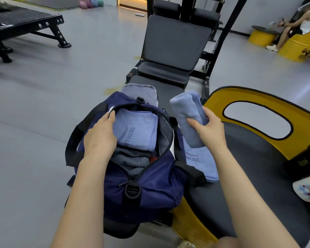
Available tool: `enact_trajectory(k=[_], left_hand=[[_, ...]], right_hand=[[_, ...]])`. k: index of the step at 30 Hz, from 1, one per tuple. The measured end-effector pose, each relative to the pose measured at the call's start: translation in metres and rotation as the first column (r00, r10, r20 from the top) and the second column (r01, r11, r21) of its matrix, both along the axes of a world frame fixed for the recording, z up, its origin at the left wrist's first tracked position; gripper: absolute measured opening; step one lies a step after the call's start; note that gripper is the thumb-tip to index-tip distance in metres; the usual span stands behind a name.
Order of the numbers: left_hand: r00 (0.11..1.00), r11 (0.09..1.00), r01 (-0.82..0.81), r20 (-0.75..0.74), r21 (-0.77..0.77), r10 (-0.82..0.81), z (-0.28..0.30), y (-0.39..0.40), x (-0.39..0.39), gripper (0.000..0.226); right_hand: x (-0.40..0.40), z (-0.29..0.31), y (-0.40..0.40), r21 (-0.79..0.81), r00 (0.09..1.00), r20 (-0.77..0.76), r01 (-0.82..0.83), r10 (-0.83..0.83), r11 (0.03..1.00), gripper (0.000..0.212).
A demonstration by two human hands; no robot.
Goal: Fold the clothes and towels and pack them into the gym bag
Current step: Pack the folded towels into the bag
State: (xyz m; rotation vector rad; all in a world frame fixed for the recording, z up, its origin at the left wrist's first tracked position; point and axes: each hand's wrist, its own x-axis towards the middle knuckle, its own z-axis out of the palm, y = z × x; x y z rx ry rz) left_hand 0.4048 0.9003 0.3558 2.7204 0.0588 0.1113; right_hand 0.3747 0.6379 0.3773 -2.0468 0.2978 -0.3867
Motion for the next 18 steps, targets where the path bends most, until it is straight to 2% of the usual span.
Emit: enact_trajectory(k=[4,9,12,15,16,18], left_hand=[[0.999,0.998,-0.051,0.012,-0.038,0.052,0.000,0.008,0.000,0.080],[0.998,0.996,-0.043,0.049,-0.077,0.047,-0.007,0.019,0.002,0.083],[0.997,0.996,-0.043,0.053,-0.081,0.048,-0.007,0.023,0.000,0.082],[0.998,0.995,-0.048,0.040,-0.084,0.052,-0.006,0.025,0.001,0.079],[0.998,0.995,-0.052,0.033,-0.084,0.055,-0.006,0.025,0.001,0.078],[0.998,0.994,-0.059,0.029,-0.090,0.061,-0.006,0.024,0.001,0.078]], right_hand=[[0.015,0.024,0.036,-0.098,0.978,0.066,-0.190,0.197,0.977,0.028],[0.045,0.021,0.077,-0.330,0.921,-0.025,-0.376,0.390,0.866,0.043],[0.063,0.004,0.091,-0.470,0.894,-0.066,-0.420,0.444,0.776,0.049],[0.075,-0.020,0.101,-0.567,0.868,-0.177,-0.476,0.465,0.673,0.059],[0.077,-0.027,0.104,-0.597,0.870,-0.178,-0.467,0.460,0.652,0.064],[0.077,-0.038,0.107,-0.705,0.882,-0.056,-0.367,0.468,0.607,0.072]])
